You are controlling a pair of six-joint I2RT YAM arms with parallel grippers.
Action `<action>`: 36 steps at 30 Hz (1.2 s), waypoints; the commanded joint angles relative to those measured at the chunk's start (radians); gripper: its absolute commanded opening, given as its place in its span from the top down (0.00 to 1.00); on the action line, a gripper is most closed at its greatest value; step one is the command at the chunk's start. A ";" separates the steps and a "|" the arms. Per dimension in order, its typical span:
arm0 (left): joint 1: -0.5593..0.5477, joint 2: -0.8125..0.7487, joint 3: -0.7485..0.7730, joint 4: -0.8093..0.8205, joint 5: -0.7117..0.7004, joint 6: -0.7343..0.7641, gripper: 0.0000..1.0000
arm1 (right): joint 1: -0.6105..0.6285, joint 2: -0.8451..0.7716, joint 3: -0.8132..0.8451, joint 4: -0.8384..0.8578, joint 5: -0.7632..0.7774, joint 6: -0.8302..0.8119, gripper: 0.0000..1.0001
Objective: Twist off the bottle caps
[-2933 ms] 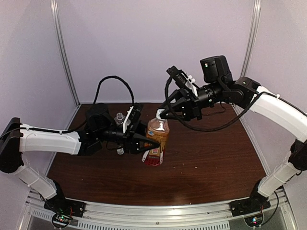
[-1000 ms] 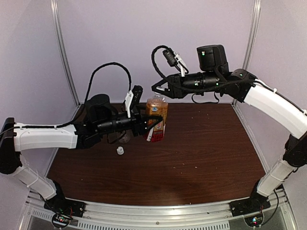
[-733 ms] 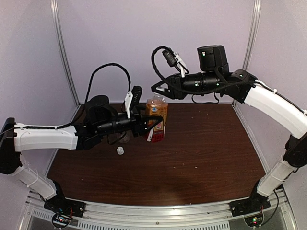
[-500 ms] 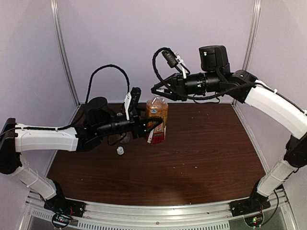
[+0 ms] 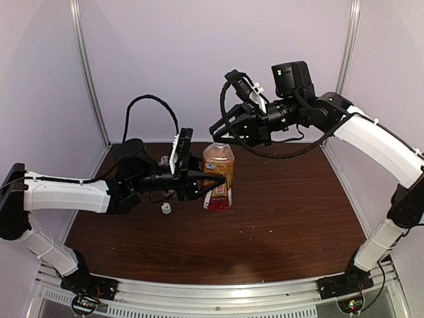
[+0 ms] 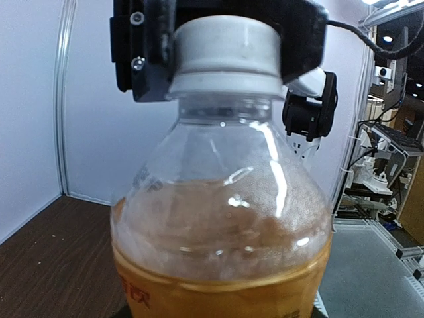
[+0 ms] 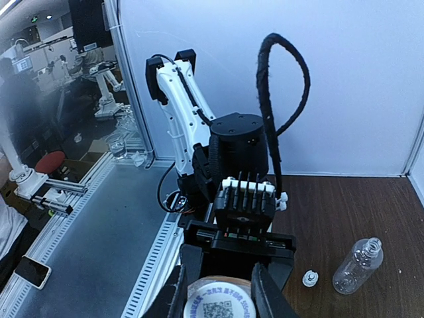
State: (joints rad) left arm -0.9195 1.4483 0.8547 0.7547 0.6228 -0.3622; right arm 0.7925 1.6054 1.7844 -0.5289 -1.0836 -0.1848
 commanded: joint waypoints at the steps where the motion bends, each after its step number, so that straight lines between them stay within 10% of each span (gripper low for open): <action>1: 0.005 0.017 0.006 0.090 0.058 -0.050 0.80 | 0.014 0.038 0.032 -0.122 -0.204 -0.115 0.98; 6: 0.005 0.006 -0.005 0.108 0.054 -0.066 0.80 | 0.002 0.044 0.035 -0.111 -0.189 -0.081 0.88; 20: 0.005 -0.062 0.015 -0.174 -0.252 0.074 0.82 | 0.005 -0.016 0.010 0.091 0.209 0.309 0.15; 28: 0.002 -0.058 0.016 -0.177 -0.318 0.073 0.82 | 0.027 -0.066 -0.036 0.086 0.599 0.434 0.11; 36: 0.001 -0.058 0.027 -0.201 -0.340 0.077 0.82 | 0.057 -0.074 -0.086 0.082 0.664 0.477 0.13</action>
State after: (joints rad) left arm -0.9199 1.4078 0.8452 0.5430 0.3088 -0.3012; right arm 0.8272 1.5497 1.7252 -0.4595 -0.5037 0.2497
